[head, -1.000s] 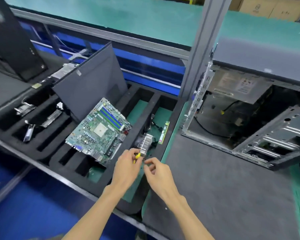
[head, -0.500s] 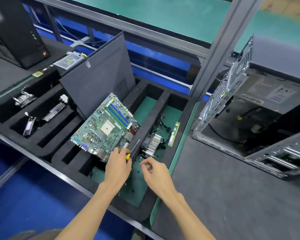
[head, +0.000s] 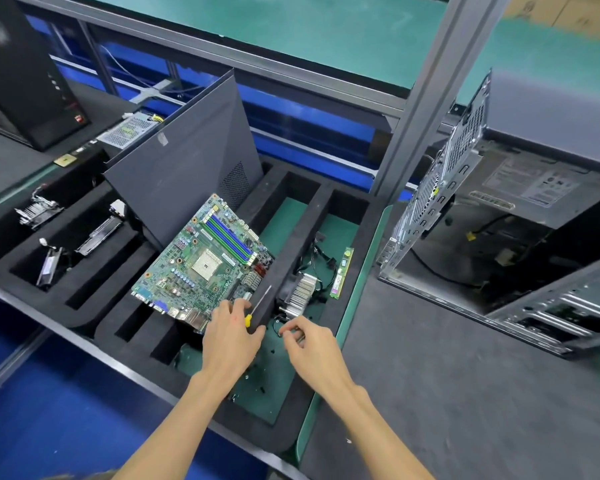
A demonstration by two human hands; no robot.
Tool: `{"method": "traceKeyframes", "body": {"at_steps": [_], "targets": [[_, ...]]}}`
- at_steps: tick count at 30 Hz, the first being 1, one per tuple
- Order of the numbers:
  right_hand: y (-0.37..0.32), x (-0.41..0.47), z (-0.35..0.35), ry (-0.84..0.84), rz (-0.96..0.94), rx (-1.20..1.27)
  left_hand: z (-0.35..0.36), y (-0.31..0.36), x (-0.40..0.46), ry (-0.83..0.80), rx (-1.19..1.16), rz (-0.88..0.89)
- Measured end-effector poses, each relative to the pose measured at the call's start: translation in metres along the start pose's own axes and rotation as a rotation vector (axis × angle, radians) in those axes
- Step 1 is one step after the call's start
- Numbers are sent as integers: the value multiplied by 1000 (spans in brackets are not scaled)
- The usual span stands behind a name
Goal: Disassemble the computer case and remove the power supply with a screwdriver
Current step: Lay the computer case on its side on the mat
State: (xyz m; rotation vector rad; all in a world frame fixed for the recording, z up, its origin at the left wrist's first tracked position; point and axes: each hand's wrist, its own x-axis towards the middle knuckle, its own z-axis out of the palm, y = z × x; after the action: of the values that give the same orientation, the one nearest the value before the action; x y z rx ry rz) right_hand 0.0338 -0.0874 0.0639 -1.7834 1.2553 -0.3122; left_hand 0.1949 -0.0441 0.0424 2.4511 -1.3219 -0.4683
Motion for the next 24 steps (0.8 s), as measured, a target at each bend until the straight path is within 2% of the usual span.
{"method": "traceKeyframes", "body": {"at_steps": [6,13,19,24], "targets": [[5,-1,-15,44,-4,8,-5,25,0,136,-50,124],[24,-14,-58,211,29,37,-5,100,-2,92,-261,319],[56,-38,-112,449,108,139,10,160,-10,20,-369,430],[81,-67,-168,770,168,251,10,210,-5,-17,-579,367]]}}
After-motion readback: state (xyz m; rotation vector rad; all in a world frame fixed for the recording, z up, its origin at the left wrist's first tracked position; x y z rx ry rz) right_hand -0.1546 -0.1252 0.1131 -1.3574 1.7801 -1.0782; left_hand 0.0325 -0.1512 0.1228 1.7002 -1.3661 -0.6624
